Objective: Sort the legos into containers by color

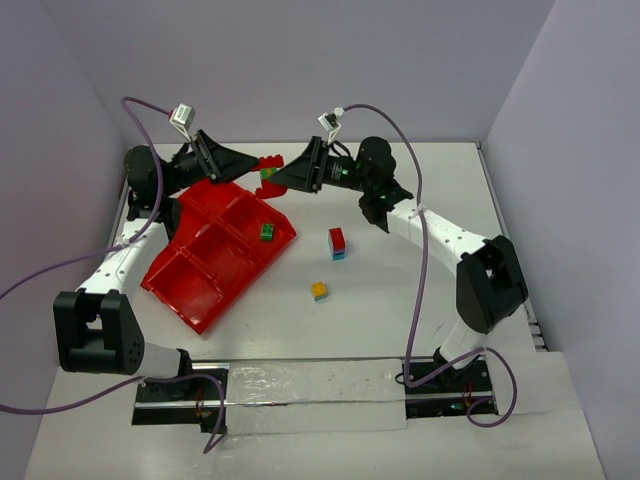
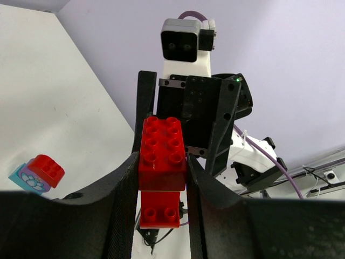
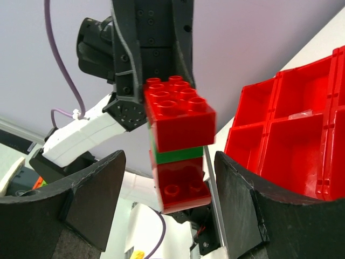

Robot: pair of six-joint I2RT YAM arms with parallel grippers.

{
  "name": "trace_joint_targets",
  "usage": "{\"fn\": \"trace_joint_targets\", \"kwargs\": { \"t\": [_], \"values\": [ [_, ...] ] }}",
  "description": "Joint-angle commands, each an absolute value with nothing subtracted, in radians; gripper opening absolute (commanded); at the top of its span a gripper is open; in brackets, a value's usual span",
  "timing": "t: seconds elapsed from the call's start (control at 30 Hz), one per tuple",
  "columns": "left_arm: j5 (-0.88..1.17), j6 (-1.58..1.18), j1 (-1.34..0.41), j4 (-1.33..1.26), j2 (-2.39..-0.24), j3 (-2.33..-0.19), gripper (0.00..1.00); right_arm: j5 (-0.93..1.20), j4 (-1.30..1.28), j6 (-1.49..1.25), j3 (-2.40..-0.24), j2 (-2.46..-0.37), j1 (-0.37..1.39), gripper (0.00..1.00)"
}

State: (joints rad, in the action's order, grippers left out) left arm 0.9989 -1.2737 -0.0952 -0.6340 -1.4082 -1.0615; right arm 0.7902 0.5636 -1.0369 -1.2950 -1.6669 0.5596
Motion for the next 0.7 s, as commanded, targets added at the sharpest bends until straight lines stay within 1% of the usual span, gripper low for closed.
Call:
{"fn": "trace_joint_targets", "kwargs": {
  "t": [0.0, 0.03, 0.13, 0.17, 0.2, 0.3, 0.53, 0.57, 0.67],
  "values": [
    [0.999, -1.279, -0.091, -0.700, -1.377, -1.071, 0.00, 0.799, 0.634, -1.054, -1.328, -1.688, 0.574, 0.74],
    [0.999, -1.279, -0.091, -0.701, -1.376, -1.071, 0.00, 0.798, 0.637, -1.058, -1.328, -1.693, 0.575, 0.73],
    [0.999, -1.279, -0.091, -0.701, -1.374, -1.069, 0.00, 0.793, 0.655, -1.068, -1.328, -1.697, 0.577, 0.67],
    [0.999, -1.279, -0.091, -0.701, -1.375, -1.067, 0.00, 0.793, 0.656, -1.068, -1.328, -1.698, 0.577, 0.66],
    [1.000, -1.281, -0.092, -0.702, -1.376, -1.065, 0.00, 0.789, 0.661, -1.071, -1.328, -1.699, 0.577, 0.63],
    [1.002, -1.279, -0.091, -0.704, -1.373, -1.059, 0.00, 0.790, 0.681, -1.088, -1.330, -1.701, 0.578, 0.61],
    [1.003, -1.270, -0.092, -0.695, -1.363, -1.041, 0.00, 0.798, 0.719, -1.114, -1.327, -1.698, 0.579, 0.61],
    [1.003, -1.270, -0.091, -0.695, -1.361, -1.039, 0.00, 0.802, 0.719, -1.114, -1.333, -1.700, 0.581, 0.59],
    [0.999, -1.270, -0.091, -0.693, -1.358, -1.041, 0.00, 0.799, 0.719, -1.112, -1.328, -1.701, 0.581, 0.43]
  ]
}}
